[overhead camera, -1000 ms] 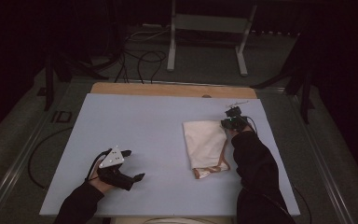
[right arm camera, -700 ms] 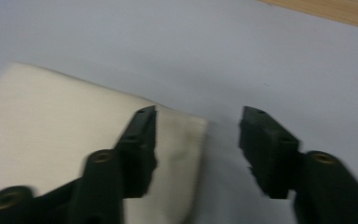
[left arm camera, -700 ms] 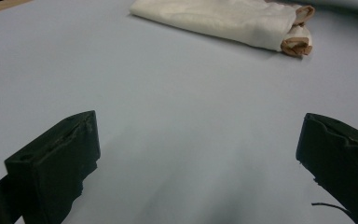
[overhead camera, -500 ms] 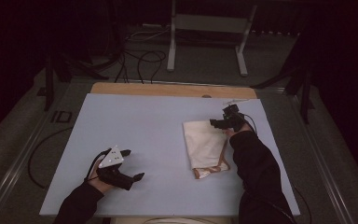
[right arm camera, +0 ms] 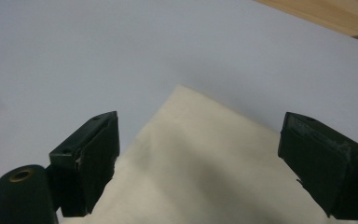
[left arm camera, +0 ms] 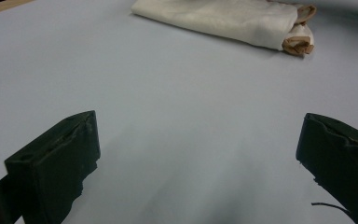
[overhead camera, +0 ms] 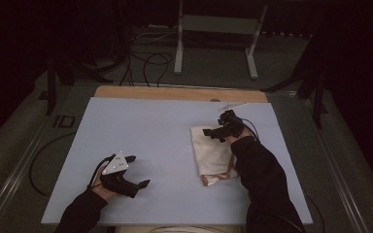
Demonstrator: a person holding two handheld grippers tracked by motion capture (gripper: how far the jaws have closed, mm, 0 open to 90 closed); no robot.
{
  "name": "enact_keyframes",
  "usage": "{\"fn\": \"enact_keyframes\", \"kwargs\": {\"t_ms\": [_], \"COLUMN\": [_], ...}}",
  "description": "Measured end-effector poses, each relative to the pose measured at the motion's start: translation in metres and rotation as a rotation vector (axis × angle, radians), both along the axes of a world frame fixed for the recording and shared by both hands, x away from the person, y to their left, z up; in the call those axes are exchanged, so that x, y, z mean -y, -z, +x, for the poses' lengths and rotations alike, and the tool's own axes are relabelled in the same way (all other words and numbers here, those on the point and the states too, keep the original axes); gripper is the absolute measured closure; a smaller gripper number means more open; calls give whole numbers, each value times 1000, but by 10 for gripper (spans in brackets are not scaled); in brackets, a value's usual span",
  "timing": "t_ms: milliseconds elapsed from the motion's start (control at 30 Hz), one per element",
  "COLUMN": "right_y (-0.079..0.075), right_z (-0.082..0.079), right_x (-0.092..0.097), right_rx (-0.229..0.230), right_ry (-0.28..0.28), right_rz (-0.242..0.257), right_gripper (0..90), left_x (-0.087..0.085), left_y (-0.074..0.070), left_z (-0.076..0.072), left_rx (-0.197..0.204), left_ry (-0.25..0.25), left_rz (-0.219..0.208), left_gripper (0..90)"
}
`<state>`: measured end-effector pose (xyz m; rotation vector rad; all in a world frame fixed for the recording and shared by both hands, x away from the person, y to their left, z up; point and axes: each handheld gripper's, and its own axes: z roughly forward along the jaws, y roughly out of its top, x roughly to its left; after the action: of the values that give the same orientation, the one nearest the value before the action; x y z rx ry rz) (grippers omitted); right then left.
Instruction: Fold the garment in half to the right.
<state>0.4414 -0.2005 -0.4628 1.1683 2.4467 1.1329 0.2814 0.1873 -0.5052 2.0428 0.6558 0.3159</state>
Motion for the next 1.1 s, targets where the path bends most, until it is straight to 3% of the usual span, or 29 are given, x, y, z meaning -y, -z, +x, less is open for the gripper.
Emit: {"fn": "enact_keyframes", "kwargs": {"t_ms": [300,467,667,1100], "right_y": [-8,-12,-13,4], "right_z": [-14,-23,-36,-71], "right_x": [-8,-8,2,30], "right_rx": [-16,28,55,73], "right_ry": [-66,-82,-100,-128], "right_rz": [12,35,86,92], "right_gripper": [115,102,99,99], "left_x": [-2,-2,-2,-2], "left_y": [0,-1,-1,0], "left_z": [0,0,-1,0], "left_rx": [-1,4,3,-2], "left_ry": [-2,-3,-3,-1], "left_rz": [3,4,7,9], "left_gripper": [2,2,2,2]}}
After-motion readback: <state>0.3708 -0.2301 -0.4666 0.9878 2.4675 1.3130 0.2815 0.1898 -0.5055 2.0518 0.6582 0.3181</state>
